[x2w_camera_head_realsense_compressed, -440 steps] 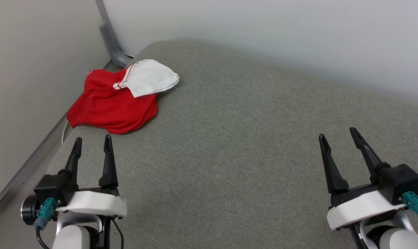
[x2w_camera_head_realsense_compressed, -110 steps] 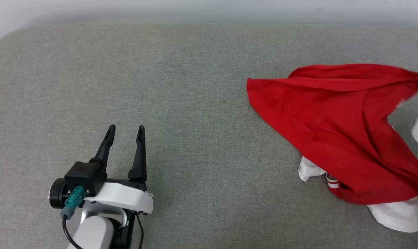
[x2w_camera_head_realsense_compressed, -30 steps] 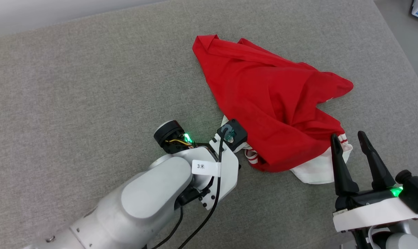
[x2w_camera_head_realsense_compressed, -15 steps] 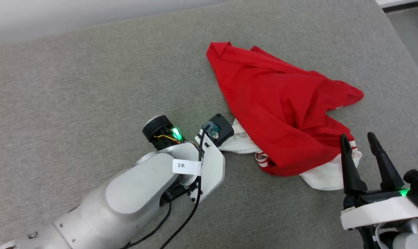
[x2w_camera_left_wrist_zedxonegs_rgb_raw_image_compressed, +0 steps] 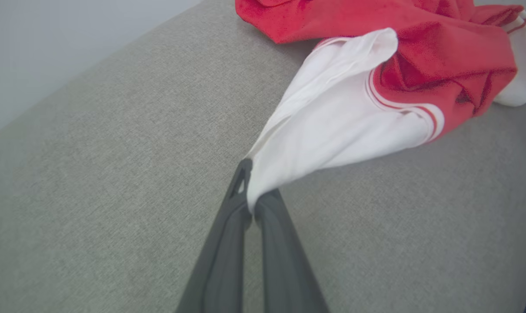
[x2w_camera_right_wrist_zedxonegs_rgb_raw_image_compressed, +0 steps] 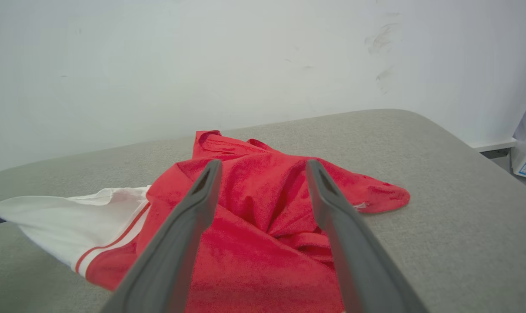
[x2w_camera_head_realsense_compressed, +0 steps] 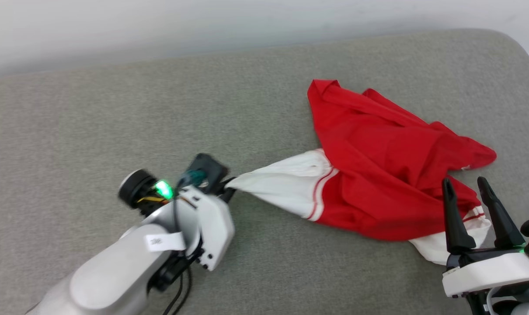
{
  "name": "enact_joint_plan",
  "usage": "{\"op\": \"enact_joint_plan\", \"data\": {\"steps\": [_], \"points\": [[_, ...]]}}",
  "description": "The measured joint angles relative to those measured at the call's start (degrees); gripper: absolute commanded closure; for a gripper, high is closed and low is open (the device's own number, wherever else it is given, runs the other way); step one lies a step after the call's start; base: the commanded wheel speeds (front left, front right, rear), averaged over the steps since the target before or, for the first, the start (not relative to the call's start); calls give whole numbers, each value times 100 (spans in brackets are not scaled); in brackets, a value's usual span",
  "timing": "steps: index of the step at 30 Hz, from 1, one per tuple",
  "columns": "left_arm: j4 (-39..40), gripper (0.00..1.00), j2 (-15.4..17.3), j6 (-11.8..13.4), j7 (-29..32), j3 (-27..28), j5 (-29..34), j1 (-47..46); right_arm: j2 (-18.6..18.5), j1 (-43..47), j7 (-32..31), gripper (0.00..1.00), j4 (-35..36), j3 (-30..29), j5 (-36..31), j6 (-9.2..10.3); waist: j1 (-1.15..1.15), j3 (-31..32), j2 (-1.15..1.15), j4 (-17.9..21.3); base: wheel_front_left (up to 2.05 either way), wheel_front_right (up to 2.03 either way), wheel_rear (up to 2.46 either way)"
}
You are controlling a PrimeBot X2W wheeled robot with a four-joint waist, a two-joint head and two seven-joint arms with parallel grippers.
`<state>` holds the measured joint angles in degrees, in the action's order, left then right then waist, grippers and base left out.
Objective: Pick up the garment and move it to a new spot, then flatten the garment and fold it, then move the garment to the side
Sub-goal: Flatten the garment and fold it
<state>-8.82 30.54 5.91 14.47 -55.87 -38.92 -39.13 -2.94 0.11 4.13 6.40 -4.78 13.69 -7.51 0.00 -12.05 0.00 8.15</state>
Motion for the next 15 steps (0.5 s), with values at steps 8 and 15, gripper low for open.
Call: {"op": "enact_joint_plan", "data": {"steps": [8,15], "points": [[616,100,806,909,-356,666,-536,1115,0,164,-220,0,165,-136,-78,0,0,275,0,-382,0,0,0],[788,100,1296,1583,-691,1233,-1263,2360,1,292,-368,0,308,-197,-119,-1,-1,462,0,-640,0,0,0]]}}
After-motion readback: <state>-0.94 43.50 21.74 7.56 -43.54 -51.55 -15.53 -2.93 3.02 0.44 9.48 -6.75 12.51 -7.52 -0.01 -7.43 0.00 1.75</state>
